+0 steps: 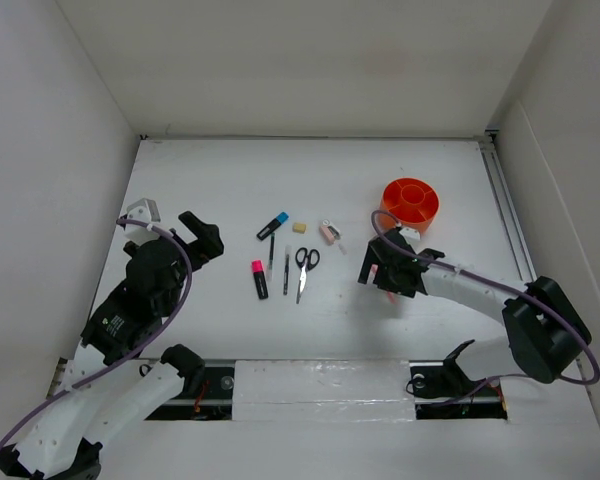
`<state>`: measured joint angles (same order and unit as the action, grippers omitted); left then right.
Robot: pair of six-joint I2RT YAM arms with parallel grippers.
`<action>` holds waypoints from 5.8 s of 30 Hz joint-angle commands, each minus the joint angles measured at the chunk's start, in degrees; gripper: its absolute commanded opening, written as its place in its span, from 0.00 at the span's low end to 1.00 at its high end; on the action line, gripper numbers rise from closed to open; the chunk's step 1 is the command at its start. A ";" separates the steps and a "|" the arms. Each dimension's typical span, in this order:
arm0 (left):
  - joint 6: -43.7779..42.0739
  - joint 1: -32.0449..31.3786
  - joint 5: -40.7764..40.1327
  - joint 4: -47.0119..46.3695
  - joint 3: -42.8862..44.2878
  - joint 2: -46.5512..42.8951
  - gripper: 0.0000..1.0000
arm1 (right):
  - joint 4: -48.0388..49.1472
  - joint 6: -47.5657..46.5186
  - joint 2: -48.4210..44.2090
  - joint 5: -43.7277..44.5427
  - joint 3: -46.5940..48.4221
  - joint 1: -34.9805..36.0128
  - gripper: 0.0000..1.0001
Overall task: Sort the stationery into containers
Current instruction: Pick up the pen from the center of the board, then close the pen cap on the pen.
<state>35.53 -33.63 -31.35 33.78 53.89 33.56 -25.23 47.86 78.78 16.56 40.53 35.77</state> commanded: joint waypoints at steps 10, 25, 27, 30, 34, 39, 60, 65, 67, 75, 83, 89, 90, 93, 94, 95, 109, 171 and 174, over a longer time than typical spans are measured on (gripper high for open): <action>-1.60 0.23 0.68 -2.23 -0.36 -0.16 1.00 | -2.89 1.09 2.86 -2.23 3.05 -0.52 0.93; -3.18 0.23 3.05 -2.84 0.16 -1.22 1.00 | -9.30 1.71 9.80 -4.25 7.01 2.90 0.72; -3.18 0.23 3.05 -2.84 0.16 -1.74 1.00 | -10.97 2.24 11.12 -2.24 8.41 4.22 0.69; -3.71 0.23 3.58 -2.84 0.69 -2.27 1.00 | -12.29 2.24 12.18 -1.70 9.04 4.92 0.58; -3.71 0.23 3.58 -2.84 0.69 -2.98 1.00 | -12.91 2.24 13.59 -1.70 10.17 4.92 0.46; -3.01 -1.44 1.91 -2.84 0.69 -5.61 1.00 | -12.91 0.92 14.12 -2.41 10.18 4.40 0.02; 2.78 -3.19 20.80 -11.96 5.78 22.30 1.00 | -24.23 4.17 -23.81 5.23 15.97 16.17 0.00; 12.27 -18.90 3.30 -9.97 15.43 38.12 1.00 | -34.25 4.70 -32.37 8.66 20.37 16.17 0.00; 15.69 -22.52 0.95 -6.12 24.45 48.98 1.00 | -35.59 5.85 -35.78 8.67 21.69 16.79 0.00; 21.42 -23.59 5.42 -7.32 38.47 70.04 1.00 | -46.74 6.81 -42.30 12.97 30.48 17.32 0.00; 29.33 -23.59 5.51 -1.53 47.10 82.10 0.96 | -45.25 3.91 -47.58 10.34 27.50 17.32 0.00; 32.32 -23.59 3.76 2.16 51.40 86.23 0.91 | -43.94 1.98 -49.34 8.06 26.97 17.32 0.00; 32.32 -23.59 3.76 2.17 51.40 86.84 0.89 | -43.33 1.98 -49.34 8.05 26.36 17.32 0.00; 34.16 -22.97 3.23 4.98 53.07 88.95 0.89 | -43.32 1.45 -49.34 7.44 26.35 17.32 0.00; 34.17 -22.28 3.23 5.50 53.07 89.74 0.89 | -43.32 0.93 -49.34 7.44 26.35 17.32 0.00; 34.69 -22.27 2.71 6.12 53.07 89.75 0.89 | -43.32 0.92 -49.95 7.44 26.35 17.32 0.00; 35.40 -20.07 1.56 6.30 52.02 93.26 0.80 | -42.27 0.40 -51.01 6.29 25.30 17.32 0.00; 38.65 -20.07 3.13 14.91 56.85 104.16 0.42 | -41.21 -0.13 -55.84 5.24 24.77 17.32 0.00; 38.12 -20.07 3.76 14.91 57.38 105.30 0.36 | -41.21 -0.13 -55.84 5.24 24.77 17.32 0.00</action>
<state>71.48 -53.63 -30.11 46.48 111.72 134.26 -68.97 48.23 23.57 22.02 65.19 52.60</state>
